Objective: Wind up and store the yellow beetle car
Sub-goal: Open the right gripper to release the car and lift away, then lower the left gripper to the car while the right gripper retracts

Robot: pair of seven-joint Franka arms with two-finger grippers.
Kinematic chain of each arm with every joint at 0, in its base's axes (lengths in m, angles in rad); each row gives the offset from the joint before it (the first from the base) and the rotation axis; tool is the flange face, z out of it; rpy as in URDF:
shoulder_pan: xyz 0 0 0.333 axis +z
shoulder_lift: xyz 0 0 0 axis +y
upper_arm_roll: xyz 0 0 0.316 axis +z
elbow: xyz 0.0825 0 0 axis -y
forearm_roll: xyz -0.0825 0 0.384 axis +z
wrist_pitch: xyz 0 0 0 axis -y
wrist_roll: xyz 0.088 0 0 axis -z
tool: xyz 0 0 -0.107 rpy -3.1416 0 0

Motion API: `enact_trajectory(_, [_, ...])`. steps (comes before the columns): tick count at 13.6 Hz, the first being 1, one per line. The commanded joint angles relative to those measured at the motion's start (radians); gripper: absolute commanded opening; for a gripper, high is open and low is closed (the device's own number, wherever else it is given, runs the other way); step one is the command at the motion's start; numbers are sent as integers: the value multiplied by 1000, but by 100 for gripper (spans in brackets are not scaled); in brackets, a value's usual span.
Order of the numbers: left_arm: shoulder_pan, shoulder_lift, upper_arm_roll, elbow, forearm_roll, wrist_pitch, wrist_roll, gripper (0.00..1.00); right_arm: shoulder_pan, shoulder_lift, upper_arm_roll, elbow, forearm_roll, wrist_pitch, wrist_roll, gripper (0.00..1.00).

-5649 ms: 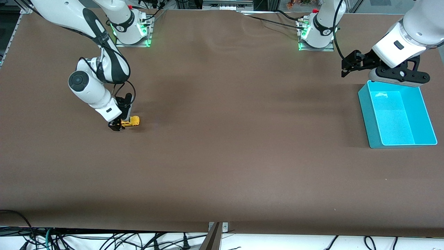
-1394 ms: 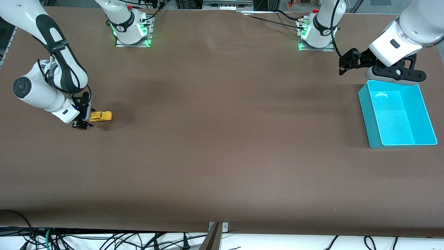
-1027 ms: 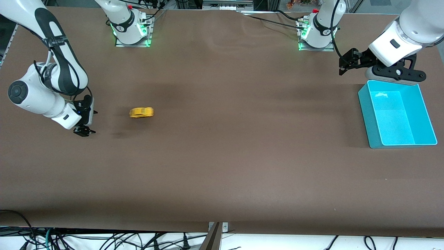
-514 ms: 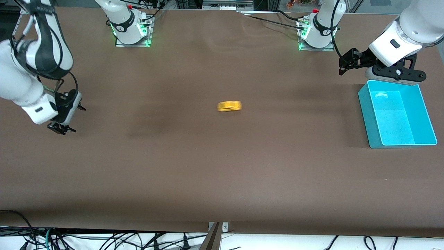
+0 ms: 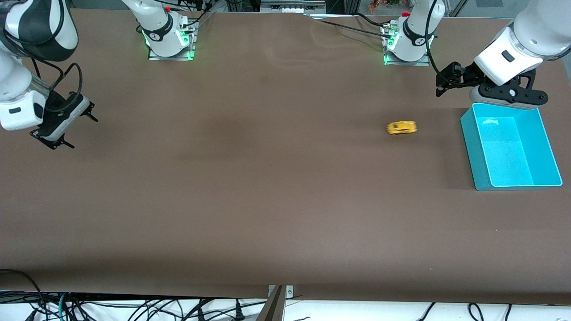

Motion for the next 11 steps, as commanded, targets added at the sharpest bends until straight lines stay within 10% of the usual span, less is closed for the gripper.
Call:
enact_trajectory(1, [-6,16,-2,25,13,-24,-4,100,-1,-34,-2,7,15,-45,53,100])
enact_trajectory(11, [-3,47,-62,-10,49,-57,330,100,53,-121,-2,64,15,-218,618,100])
